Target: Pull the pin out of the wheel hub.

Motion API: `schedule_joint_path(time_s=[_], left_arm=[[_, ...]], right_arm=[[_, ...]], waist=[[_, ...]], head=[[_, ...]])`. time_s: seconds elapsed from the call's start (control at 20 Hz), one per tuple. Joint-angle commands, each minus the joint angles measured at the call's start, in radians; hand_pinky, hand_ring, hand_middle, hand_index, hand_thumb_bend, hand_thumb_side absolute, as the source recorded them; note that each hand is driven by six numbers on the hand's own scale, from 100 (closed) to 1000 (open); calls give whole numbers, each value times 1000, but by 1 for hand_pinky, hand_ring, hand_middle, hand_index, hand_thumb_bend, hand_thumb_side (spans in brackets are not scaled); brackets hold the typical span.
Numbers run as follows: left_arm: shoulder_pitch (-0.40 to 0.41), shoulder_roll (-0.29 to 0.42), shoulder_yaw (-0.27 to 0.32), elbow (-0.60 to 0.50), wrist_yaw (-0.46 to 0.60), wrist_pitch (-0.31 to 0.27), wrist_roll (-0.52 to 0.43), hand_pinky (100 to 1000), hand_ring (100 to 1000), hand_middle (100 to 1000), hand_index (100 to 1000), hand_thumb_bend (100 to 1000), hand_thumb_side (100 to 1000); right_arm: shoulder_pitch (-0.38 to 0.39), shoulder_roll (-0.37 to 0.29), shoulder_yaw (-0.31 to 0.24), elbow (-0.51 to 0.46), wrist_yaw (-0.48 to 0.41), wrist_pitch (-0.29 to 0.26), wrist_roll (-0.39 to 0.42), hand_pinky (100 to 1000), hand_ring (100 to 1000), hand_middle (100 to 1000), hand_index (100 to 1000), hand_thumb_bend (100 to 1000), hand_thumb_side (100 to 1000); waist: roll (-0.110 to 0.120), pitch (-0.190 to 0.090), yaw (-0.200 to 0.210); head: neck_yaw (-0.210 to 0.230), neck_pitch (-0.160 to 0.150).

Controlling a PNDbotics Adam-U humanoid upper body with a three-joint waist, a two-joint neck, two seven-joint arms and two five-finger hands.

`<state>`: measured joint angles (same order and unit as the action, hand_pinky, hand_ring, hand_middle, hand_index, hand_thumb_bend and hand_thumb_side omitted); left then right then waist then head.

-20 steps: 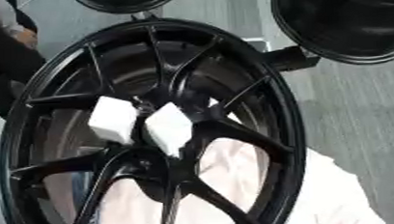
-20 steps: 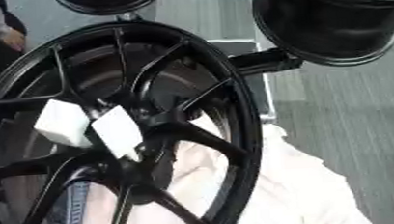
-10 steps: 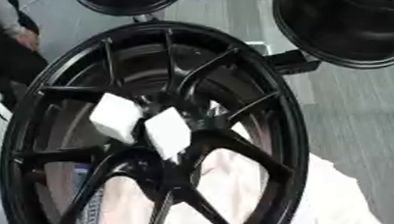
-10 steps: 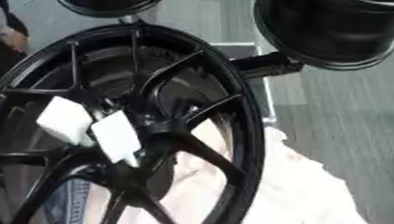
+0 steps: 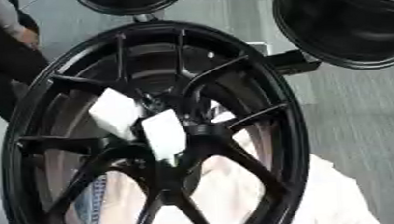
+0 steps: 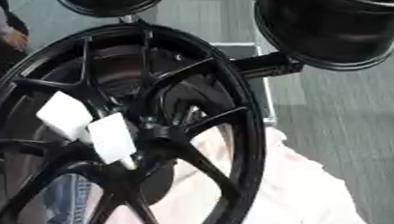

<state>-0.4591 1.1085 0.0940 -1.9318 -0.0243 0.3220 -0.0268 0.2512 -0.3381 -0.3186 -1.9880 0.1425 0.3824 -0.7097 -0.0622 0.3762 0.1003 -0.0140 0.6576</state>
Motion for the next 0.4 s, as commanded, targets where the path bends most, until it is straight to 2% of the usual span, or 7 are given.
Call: schedule_joint_path(time_s=[0.05,0.4], left_arm=[[-32,52,-44,-63,-6,-29,-12,771,571,616,753,220,152],[-114,57,-143,-68,-41,-154,-124,770,582,619,757,248,147]], right_arm=[[-2,-21,-2,-12,4,5,-6,583,625,575,653,100,470],[-3,-26,2,-12,5,5,1,584,624,575,653,100,470]], waist=[[6,-14,-3],[8,-16,-12]], head=[[7,-13],[17,-13]])
